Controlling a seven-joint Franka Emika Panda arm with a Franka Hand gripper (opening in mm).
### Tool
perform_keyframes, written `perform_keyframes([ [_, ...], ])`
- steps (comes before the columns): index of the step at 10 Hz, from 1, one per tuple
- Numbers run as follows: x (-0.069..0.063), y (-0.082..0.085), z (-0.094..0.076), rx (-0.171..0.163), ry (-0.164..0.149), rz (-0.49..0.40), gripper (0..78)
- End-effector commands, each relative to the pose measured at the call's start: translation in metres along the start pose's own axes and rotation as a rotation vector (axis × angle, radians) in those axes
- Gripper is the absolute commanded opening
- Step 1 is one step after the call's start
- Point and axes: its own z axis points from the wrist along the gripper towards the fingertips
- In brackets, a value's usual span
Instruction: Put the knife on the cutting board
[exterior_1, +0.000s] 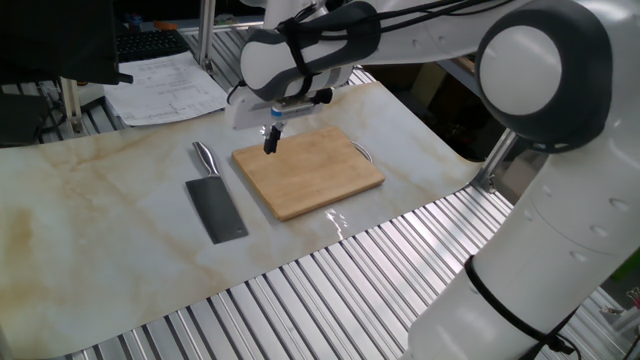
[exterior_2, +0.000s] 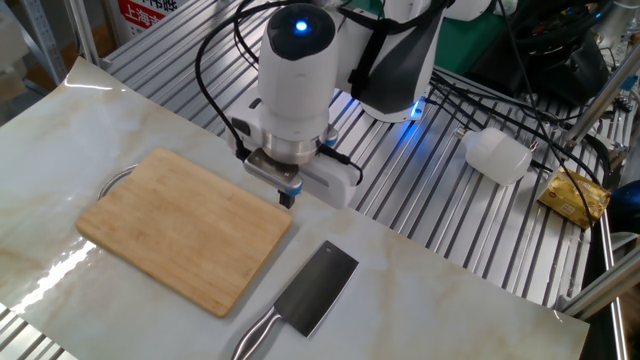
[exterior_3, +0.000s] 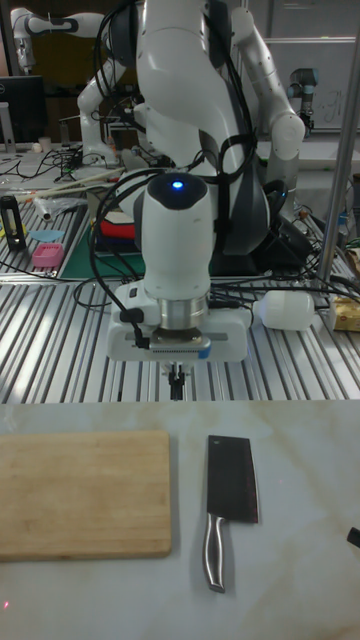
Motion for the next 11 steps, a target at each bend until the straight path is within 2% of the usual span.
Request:
perform_keyframes([
  [1,-0.0007,-0.0002,-0.0012,0.016,0.047,0.02,0.0],
  [4,-0.0007,-0.0002,-0.0012,0.037,0.05,0.029,0.0],
  [6,-0.0007,-0.0002,-0.0012,0.035,0.049,0.029,0.0],
  [9,-0.0007,-0.0002,-0.0012,0.031,0.027,0.033,0.0],
  [11,-0.01,0.0071,0.0077,0.023,0.013,0.034,0.0],
])
